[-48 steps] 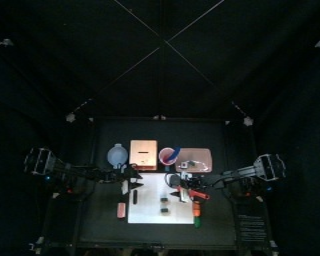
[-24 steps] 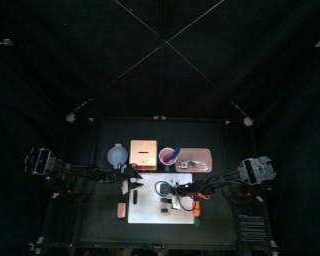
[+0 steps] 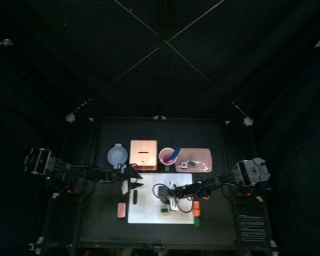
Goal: Place sushi on board then cut the sushi with the knife then place the pieces on the plate
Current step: Place the 4 sushi pieces on the plate
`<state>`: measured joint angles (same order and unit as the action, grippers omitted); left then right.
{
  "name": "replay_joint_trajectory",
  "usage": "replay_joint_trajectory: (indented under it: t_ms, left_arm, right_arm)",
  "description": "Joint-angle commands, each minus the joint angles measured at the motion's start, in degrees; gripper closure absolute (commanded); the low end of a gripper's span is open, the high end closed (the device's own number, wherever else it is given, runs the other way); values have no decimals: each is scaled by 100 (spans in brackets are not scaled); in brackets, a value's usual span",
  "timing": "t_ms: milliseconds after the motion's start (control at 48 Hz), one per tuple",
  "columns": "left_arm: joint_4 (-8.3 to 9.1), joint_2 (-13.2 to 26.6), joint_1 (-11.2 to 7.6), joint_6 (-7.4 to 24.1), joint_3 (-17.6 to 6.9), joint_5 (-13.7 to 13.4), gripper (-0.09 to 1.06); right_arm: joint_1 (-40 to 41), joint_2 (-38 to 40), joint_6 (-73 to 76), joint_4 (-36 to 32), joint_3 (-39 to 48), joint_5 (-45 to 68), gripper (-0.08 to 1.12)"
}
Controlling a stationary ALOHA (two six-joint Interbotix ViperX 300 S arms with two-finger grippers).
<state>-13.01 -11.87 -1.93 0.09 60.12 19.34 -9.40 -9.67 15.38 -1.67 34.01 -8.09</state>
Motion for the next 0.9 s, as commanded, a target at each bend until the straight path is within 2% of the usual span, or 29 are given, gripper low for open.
replay_joint_trajectory:
  t_ms: [21, 271, 896]
  left_arm:
    - [0, -26, 18, 9, -62, 18, 19]
    - [0, -26, 18, 9, -70, 18, 19]
    - [0, -26, 44, 9, -70, 18, 19]
  right_arm:
    - [62, 272, 18, -9, -62, -229, 53]
    - [624, 976, 18, -176, 352, -976, 54]
    - [2760, 3419, 44, -114, 2197, -1037, 54]
